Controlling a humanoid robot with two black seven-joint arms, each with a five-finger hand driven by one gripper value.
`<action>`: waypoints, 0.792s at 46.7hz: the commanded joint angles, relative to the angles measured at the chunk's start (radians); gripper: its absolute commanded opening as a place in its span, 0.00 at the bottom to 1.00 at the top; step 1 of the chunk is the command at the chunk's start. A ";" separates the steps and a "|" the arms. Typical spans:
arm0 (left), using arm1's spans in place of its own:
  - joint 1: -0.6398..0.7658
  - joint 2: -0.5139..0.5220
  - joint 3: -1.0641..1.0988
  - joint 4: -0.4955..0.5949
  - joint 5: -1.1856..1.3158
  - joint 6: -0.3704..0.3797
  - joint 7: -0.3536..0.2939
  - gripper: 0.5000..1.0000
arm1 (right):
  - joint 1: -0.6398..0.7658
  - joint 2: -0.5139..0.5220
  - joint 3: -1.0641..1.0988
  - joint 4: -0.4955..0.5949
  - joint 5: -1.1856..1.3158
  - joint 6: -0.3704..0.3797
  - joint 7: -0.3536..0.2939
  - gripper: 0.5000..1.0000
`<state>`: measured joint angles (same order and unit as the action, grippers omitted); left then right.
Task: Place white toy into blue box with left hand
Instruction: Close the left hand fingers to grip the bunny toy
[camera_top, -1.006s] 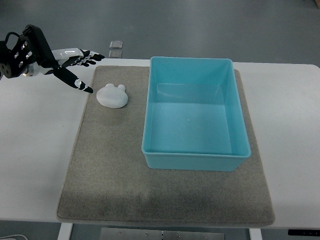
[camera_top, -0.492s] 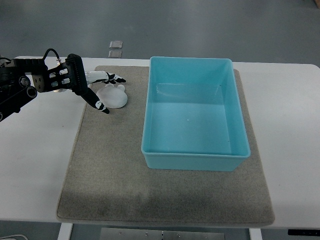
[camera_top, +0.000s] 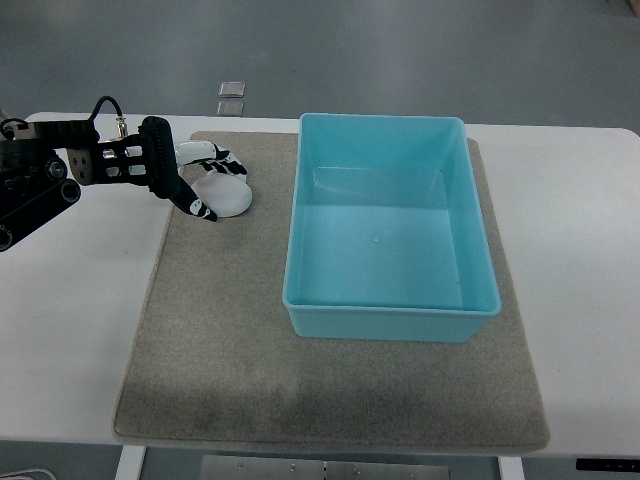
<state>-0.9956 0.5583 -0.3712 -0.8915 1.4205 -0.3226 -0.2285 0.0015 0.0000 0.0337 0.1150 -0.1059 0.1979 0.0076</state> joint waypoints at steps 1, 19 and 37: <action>-0.002 0.000 0.000 0.000 0.002 0.003 0.000 0.47 | 0.000 0.000 0.000 0.000 0.000 0.000 0.000 0.87; -0.008 0.000 0.000 0.000 0.002 0.020 0.000 0.00 | 0.000 0.000 0.000 0.000 0.000 0.000 0.000 0.87; -0.052 0.011 -0.003 -0.001 -0.002 0.071 0.000 0.00 | 0.000 0.000 0.000 0.000 0.000 0.000 0.000 0.87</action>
<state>-1.0365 0.5635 -0.3718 -0.8912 1.4196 -0.2515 -0.2286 0.0016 0.0000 0.0338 0.1151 -0.1058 0.1979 0.0077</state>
